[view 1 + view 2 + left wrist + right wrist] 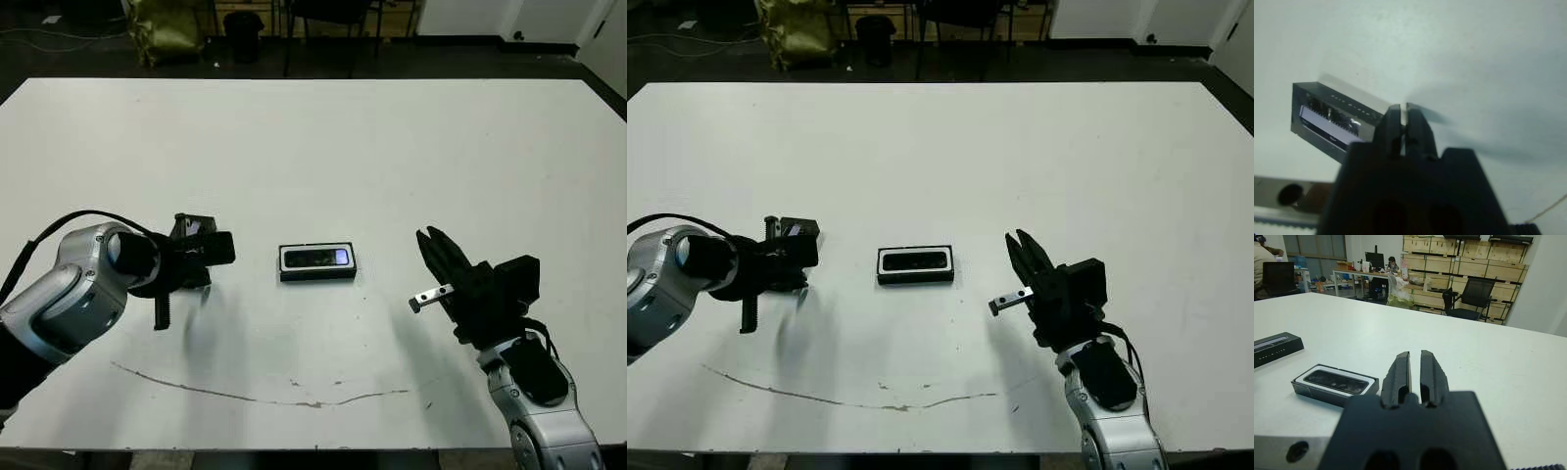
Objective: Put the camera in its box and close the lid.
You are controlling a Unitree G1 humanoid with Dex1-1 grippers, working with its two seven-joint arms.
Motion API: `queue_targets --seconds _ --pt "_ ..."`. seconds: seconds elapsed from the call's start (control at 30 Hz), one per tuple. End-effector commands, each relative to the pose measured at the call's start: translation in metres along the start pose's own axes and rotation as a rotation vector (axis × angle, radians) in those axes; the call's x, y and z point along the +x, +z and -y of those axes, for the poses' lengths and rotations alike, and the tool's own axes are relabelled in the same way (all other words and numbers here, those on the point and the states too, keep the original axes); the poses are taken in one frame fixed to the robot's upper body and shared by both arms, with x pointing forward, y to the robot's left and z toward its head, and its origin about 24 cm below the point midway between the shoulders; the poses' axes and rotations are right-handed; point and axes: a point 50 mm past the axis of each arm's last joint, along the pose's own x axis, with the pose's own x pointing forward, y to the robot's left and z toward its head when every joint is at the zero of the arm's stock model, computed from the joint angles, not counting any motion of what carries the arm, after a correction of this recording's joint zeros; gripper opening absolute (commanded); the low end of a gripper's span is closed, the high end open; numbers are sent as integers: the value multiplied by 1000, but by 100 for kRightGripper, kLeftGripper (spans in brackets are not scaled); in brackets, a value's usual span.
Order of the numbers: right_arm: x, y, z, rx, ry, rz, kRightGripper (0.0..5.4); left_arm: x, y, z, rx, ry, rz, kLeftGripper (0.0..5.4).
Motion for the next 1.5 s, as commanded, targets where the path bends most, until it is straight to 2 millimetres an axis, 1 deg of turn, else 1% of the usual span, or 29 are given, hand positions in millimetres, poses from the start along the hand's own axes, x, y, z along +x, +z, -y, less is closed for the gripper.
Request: queue_targets --seconds 0.03,0.3,0.5,0.6,0.7,0.77,0.87,1.0,1.1,1.17,1.23,1.3,1.4,1.5 --pt "-3 -6 3 -10 -3 -37 2 -2 -10 2 -5 -2 -41 0" --pt "-4 -6 2 -1 -2 -49 2 -4 -18 1 -78 -10 -43 0" --pt "-4 -7 3 -10 -5 -66 2 -3 -24 1 -51 -4 -79 0" --pt "-4 -8 3 4 0 -63 2 -2 -27 1 -81 -4 -77 0" --pt "-4 -9 3 0 4 -65 2 -3 -26 1 -72 -4 -72 0" --pt "-5 -9 3 5 2 -71 2 -5 -23 0 -82 -4 -39 0" --pt "-5 -9 3 3 5 -78 2 -16 -11 -4 -135 10 67 0" --pt "-4 -10 3 8 9 -85 2 -49 14 -10 -218 45 312 0" --pt "-3 -10 3 7 13 -87 2 -77 27 -12 -263 107 451 0" --pt "-3 -10 2 7 19 -83 2 -93 31 -10 -298 164 548 0" --pt "-2 -11 2 9 24 -80 2 -102 31 -6 -346 226 626 0" --pt "-2 -11 2 18 27 -79 2 -107 29 0 -400 302 689 0" --pt "-2 -13 3 30 29 -80 2 -112 22 8 -518 441 711 0" --pt "-2 -13 4 30 29 -86 2 -110 12 15 -596 531 695 0"
